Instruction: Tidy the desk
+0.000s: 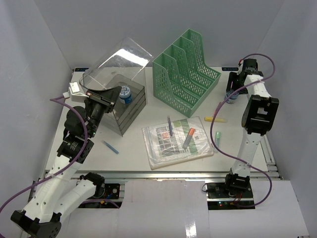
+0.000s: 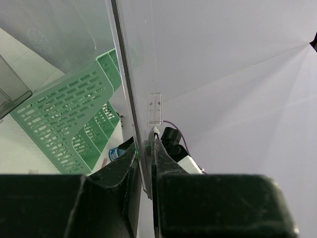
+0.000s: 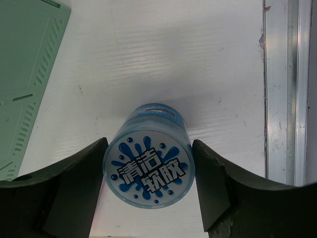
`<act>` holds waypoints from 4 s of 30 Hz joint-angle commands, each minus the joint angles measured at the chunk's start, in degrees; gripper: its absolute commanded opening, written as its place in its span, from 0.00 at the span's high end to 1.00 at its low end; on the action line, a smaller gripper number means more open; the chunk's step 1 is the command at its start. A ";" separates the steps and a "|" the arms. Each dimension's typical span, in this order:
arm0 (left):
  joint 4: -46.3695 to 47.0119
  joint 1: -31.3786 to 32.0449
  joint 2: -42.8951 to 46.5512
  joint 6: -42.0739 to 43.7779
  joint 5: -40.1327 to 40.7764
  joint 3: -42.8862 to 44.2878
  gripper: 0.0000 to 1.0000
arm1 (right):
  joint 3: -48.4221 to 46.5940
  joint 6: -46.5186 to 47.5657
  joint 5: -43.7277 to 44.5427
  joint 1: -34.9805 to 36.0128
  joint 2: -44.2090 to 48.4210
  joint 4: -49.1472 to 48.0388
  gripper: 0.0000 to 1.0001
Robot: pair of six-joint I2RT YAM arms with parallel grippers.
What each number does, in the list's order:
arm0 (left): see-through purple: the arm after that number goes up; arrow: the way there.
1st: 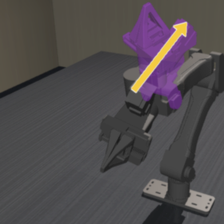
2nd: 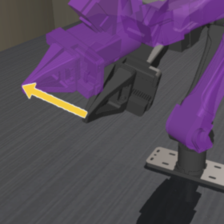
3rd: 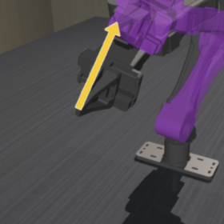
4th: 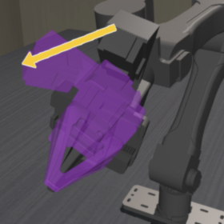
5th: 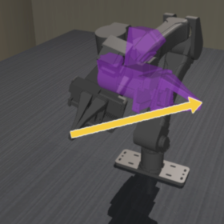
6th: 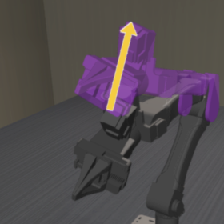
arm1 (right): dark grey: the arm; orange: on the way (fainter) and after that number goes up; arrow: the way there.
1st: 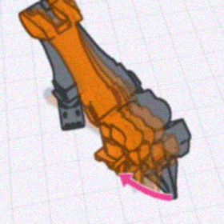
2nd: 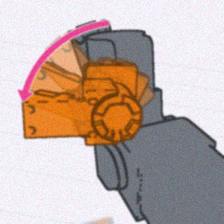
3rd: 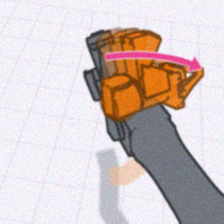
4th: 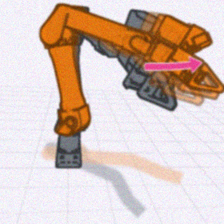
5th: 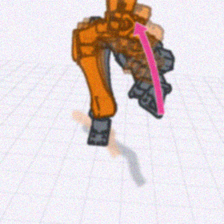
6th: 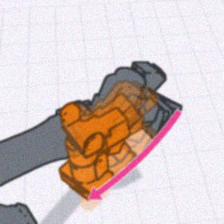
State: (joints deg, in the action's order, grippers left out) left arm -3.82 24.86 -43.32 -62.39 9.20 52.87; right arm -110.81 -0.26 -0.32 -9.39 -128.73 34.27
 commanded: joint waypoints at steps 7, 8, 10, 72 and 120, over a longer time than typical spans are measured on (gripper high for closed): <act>2.41 -0.17 2.36 0.42 -0.33 -0.48 0.91 | 4.09 6.82 -4.49 0.16 7.73 -0.59 0.85; 2.50 -0.17 2.61 0.42 -0.41 -0.65 0.91 | 6.05 8.04 -7.89 0.50 9.39 -1.11 0.90; 2.62 -0.17 2.97 0.70 -0.38 -0.99 0.91 | 8.48 12.27 -9.75 1.91 13.96 -2.19 0.92; 4.17 -0.17 1.33 1.92 2.07 6.74 0.91 | 15.19 64.86 -0.63 72.41 20.03 -42.71 0.20; -37.59 -0.17 -1.76 -8.18 -4.89 -12.19 0.03 | 51.24 40.94 -39.08 39.82 59.90 -11.66 0.10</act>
State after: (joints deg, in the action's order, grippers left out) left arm -30.43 24.58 -43.05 -65.62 4.40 39.21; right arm -58.67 46.68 -34.18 33.57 -67.77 26.14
